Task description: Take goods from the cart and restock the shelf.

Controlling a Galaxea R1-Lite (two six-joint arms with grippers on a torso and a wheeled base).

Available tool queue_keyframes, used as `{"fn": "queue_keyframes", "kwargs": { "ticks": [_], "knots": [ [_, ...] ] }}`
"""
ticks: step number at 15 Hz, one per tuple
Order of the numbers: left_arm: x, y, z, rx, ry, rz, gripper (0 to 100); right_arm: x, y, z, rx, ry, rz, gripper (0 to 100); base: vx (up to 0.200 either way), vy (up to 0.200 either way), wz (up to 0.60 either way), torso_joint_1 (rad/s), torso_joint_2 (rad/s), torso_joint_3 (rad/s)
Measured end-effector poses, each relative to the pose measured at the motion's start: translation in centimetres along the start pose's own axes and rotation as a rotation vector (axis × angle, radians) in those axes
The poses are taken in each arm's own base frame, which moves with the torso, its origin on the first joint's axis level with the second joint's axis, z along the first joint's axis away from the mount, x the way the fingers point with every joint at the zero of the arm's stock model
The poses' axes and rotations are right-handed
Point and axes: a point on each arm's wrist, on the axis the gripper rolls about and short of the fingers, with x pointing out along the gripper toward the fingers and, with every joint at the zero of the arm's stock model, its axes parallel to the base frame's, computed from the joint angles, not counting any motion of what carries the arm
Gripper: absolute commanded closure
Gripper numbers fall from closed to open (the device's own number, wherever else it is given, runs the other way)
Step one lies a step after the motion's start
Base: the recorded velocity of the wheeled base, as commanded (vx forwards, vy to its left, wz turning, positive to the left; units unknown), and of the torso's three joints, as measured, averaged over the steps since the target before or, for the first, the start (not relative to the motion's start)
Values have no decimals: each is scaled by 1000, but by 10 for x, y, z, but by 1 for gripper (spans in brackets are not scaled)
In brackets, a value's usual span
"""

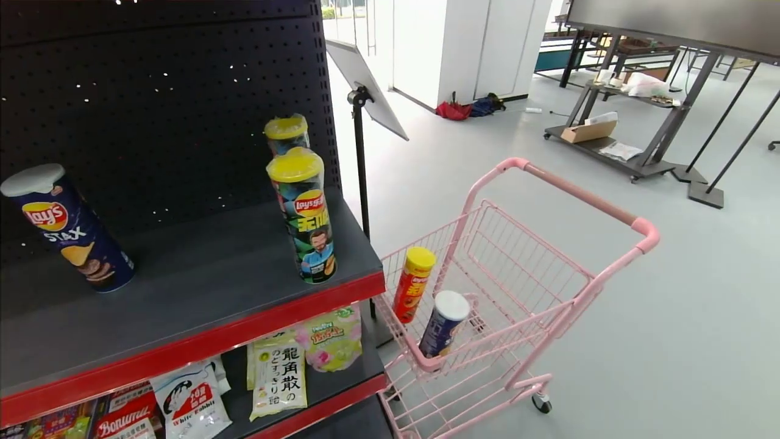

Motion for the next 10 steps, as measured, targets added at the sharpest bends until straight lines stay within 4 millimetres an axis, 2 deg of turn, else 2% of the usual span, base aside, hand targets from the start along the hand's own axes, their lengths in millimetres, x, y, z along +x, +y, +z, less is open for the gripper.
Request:
{"fn": "queue_keyframes", "kwargs": {
  "ticks": [2, 10],
  "knots": [
    [0, 0, 0, 0, 0, -1, 0, 0, 0, 0, 0, 0, -1, 0, 0, 0, 0, -50, 92, 60],
    [0, 0, 0, 0, 0, -1, 0, 0, 0, 0, 2, 1, -1, 0, 0, 0, 0, -144, 350, 202]
  ]
}}
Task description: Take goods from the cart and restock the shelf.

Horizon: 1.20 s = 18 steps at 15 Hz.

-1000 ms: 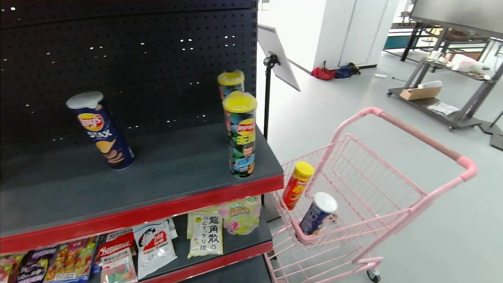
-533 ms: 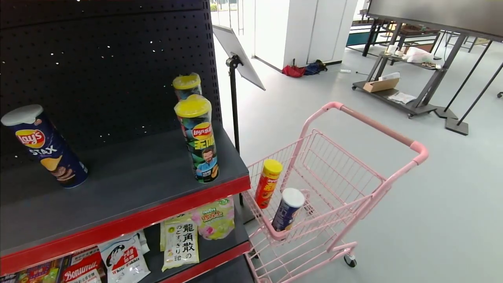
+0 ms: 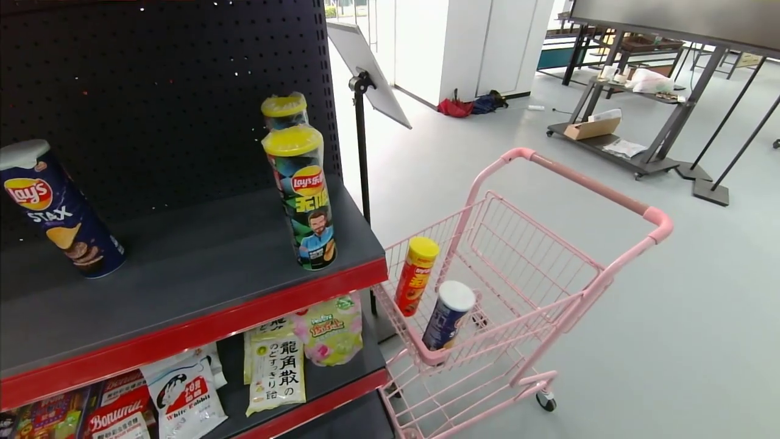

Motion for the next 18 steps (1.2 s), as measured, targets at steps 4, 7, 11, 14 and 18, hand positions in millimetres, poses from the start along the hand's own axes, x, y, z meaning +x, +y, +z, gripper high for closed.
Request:
{"fn": "queue_keyframes", "kwargs": {
  "ticks": [4, 7, 11, 14, 18],
  "knots": [
    [0, 0, 0, 0, 0, 0, 0, 0, 0, 0, 0, 0, 0, 0, 0, 0, 0, -141, 375, 227],
    [0, 0, 0, 0, 0, 0, 0, 0, 0, 0, 0, -1, -1, 0, 0, 0, 0, -150, 403, 253],
    [0, 0, 0, 0, 0, 0, 0, 0, 0, 0, 0, 0, 0, 0, 0, 0, 0, -178, 519, 329],
    [0, 0, 0, 0, 0, 0, 0, 0, 0, 0, 0, 0, 0, 0, 0, 0, 0, -167, 518, 346],
    [0, 0, 0, 0, 0, 0, 0, 0, 0, 0, -5, 0, 5, 0, 0, 0, 0, -43, 129, 88]
  ]
}}
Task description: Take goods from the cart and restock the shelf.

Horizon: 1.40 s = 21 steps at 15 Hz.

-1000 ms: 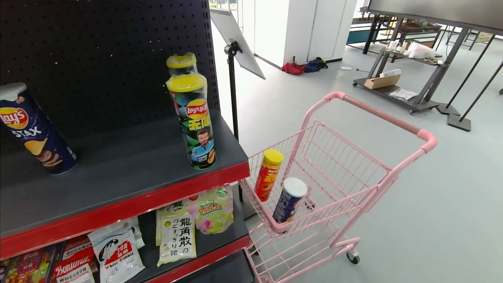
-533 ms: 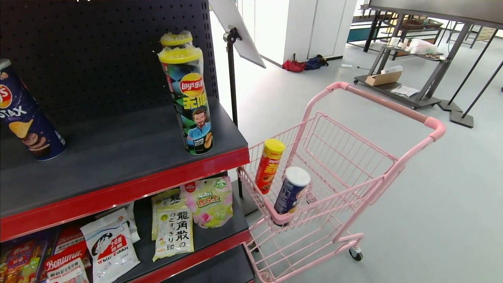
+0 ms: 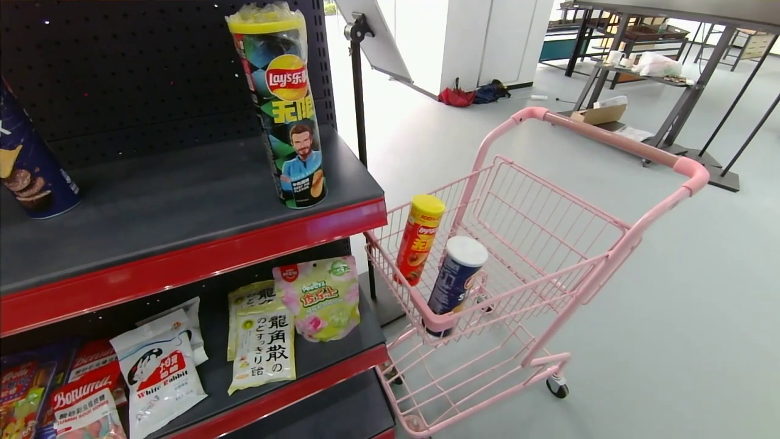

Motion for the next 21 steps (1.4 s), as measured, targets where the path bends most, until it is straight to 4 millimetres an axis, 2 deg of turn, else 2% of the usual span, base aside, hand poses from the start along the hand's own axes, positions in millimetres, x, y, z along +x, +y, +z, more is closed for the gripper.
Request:
{"fn": "queue_keyframes", "kwargs": {
  "ticks": [3, 4, 6, 7, 9, 11, 13, 16, 18, 21],
  "knots": [
    [0, 0, 0, 0, 0, 0, 0, 0, 0, 4, -13, 7, 14, 0, 0, 0, 0, 0, 0, 0],
    [0, 0, 0, 0, 0, 0, 0, 0, 0, 17, 2, -8, 26, 0, 0, 0, 0, 0, 0, 0],
    [0, 0, 0, 0, 0, 0, 0, 1, 0, 63, 73, -40, 63, 0, 0, 0, 0, 0, 0, 0],
    [0, 0, 0, 0, 0, 0, 0, 9, 0, 91, 90, -35, 102, 0, 0, 0, 0, 0, 0, 0],
    [0, 0, 0, 0, 0, 0, 0, 46, 2, 131, 111, 7, 206, 0, 0, 0, 0, 0, 0, 0],
    [0, 0, 0, 0, -1, 0, 0, 97, 11, 147, 135, 41, 309, 0, 0, 0, 0, 0, 0, 0],
    [0, 0, 0, 0, -1, 0, 0, 150, 26, 140, 151, 91, 400, 0, 0, 0, 0, 0, 0, 0],
    [0, 0, 0, 0, -1, 0, 0, 220, 50, 109, 162, 163, 496, 0, 0, 0, 0, 0, 0, 0],
    [0, 0, 0, 0, -1, 0, 0, 254, 65, 83, 152, 197, 570, 0, 0, 0, 0, 0, 0, 0],
    [0, 0, 0, 0, -1, 0, 0, 281, 84, 47, 128, 290, 637, 0, 0, 0, 0, 0, 0, 0]
  ]
}}
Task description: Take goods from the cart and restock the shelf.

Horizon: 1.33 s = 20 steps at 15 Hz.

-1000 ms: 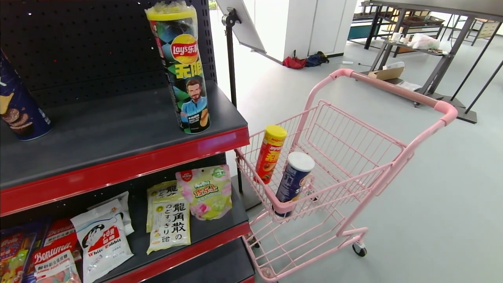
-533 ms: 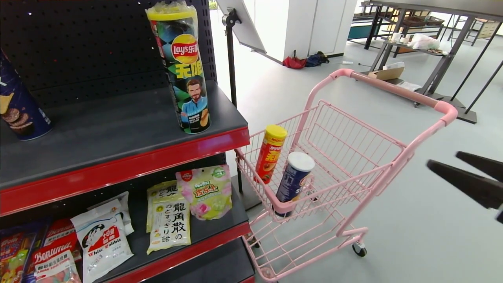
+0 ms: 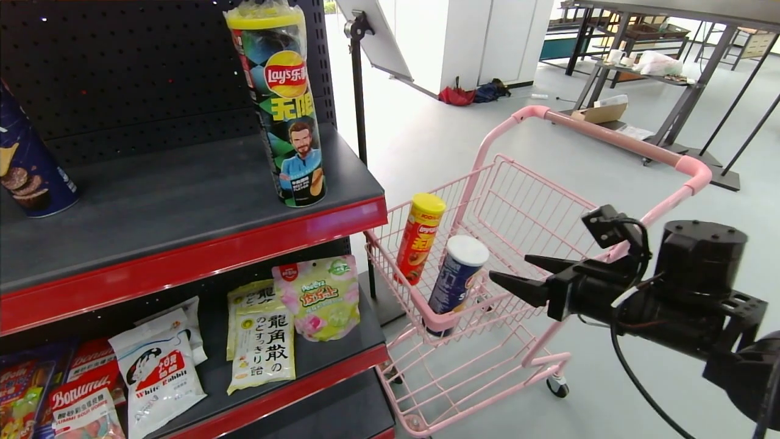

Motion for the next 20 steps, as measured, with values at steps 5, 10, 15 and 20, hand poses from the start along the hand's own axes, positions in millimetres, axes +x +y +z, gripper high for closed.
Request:
{"fn": "queue_keyframes", "kwargs": {
  "ticks": [5, 10, 15, 20],
  "knots": [
    [0, 0, 0, 0, 0, 0, 0, 35, -10, -16, 14, 58, 12, 0, 0, 0, 0, 0, 0, 0],
    [0, 0, 0, 0, 0, 0, 0, 52, -12, -24, 21, 82, 26, 0, 0, 0, 0, 0, 0, 0],
    [0, 0, 0, 1, 0, 0, 0, 71, -16, -33, 24, 106, 28, 0, 0, 0, 0, 0, 0, 0],
    [0, 0, 0, 1, 0, 0, 0, 94, -26, -37, 21, 98, 20, 0, 0, 0, 0, 0, 0, 0]
  ]
}}
